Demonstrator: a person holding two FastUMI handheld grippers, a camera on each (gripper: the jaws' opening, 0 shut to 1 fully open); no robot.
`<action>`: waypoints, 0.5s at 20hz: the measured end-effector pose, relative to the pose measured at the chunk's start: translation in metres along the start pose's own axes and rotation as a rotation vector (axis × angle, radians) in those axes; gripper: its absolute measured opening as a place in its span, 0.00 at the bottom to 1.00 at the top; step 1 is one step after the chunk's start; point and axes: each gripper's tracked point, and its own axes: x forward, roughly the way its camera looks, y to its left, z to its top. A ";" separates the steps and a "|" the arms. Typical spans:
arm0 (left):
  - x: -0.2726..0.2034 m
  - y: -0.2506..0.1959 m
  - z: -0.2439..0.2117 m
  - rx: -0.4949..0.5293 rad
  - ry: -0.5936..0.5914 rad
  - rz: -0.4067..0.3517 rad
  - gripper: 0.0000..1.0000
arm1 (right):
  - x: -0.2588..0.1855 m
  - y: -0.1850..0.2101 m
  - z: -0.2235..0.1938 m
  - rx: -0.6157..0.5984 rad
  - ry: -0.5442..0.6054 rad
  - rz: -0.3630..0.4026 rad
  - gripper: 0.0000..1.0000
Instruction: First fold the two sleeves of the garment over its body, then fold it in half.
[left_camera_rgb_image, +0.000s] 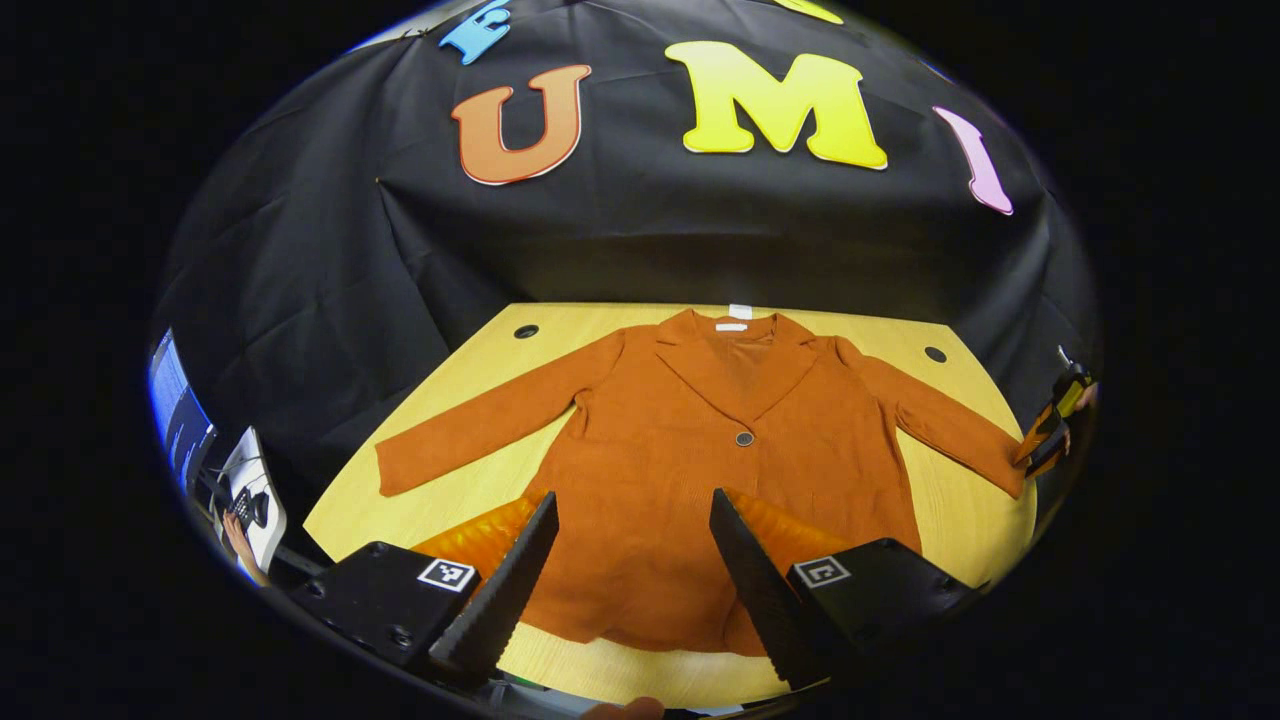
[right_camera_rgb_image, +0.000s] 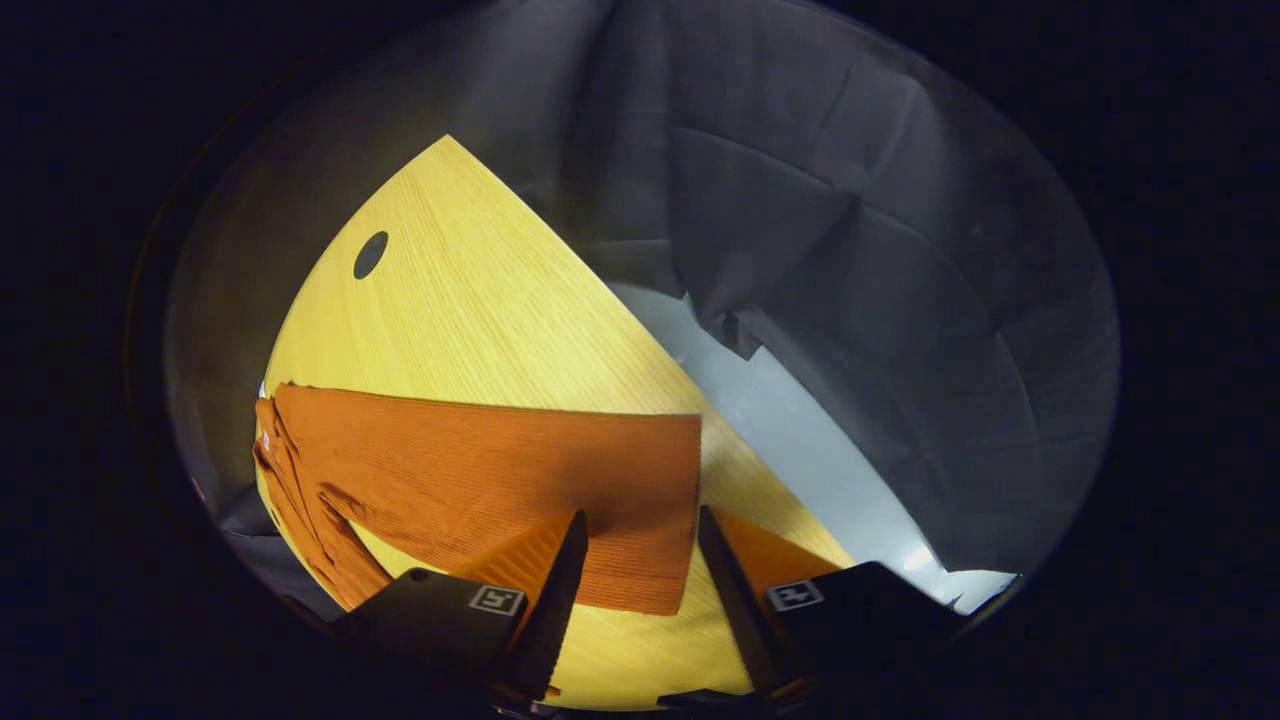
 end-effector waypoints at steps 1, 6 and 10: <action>-0.001 -0.002 -0.001 0.000 0.002 0.002 0.99 | 0.003 0.002 -0.004 0.009 -0.001 0.001 0.57; -0.010 -0.005 0.001 0.018 -0.025 0.008 0.99 | 0.010 0.004 0.003 0.042 0.007 -0.016 0.14; -0.006 0.009 0.003 0.024 -0.033 0.015 0.99 | 0.003 0.011 -0.006 0.070 0.008 0.029 0.03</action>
